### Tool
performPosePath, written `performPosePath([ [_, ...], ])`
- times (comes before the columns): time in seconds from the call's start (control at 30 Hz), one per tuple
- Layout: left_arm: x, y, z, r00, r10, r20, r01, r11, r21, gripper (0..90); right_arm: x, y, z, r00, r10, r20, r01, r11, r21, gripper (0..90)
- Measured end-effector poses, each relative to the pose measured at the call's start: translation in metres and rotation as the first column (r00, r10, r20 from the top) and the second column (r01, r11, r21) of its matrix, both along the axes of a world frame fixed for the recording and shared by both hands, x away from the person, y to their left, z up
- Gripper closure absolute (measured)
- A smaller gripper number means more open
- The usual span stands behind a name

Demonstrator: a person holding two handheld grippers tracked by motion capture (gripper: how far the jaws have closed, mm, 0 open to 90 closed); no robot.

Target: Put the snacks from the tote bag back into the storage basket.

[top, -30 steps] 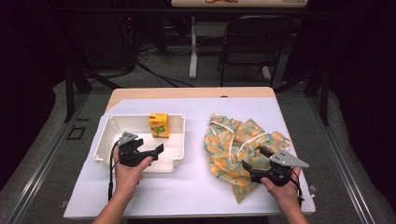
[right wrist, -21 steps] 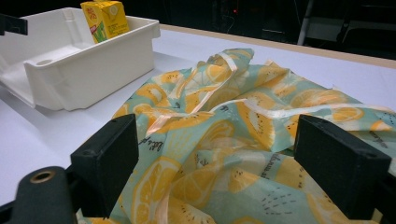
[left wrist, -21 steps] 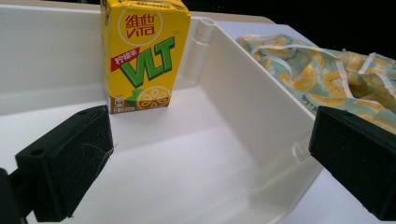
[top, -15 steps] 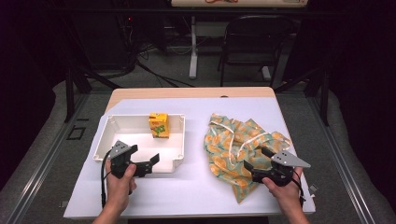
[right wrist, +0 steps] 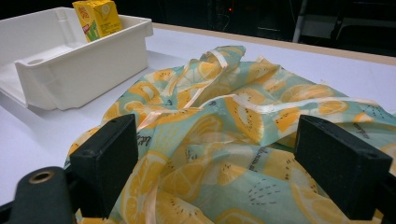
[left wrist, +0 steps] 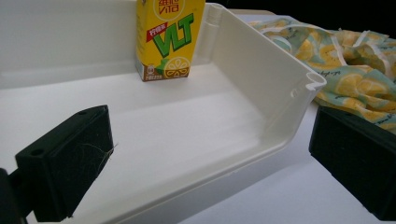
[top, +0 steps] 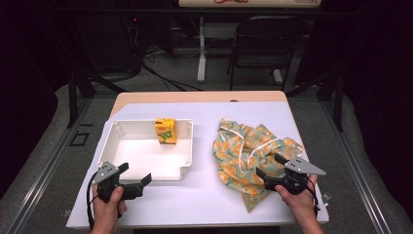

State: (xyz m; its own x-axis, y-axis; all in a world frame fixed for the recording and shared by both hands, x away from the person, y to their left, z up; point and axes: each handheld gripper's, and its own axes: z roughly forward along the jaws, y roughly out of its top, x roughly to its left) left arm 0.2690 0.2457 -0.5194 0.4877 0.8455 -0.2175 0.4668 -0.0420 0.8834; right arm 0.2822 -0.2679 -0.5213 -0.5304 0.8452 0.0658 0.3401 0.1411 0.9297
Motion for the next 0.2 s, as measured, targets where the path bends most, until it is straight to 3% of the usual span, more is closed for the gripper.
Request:
performPosePath([
  [0.2,0.003,-0.0033,-0.0038,0.9999,-0.004,-0.012,0.004,0.9997,0.023,0.1,0.0008,-0.0013,-0.0013,1.0,-0.006,-0.005,0.006,1.0,0.0,12.8],
])
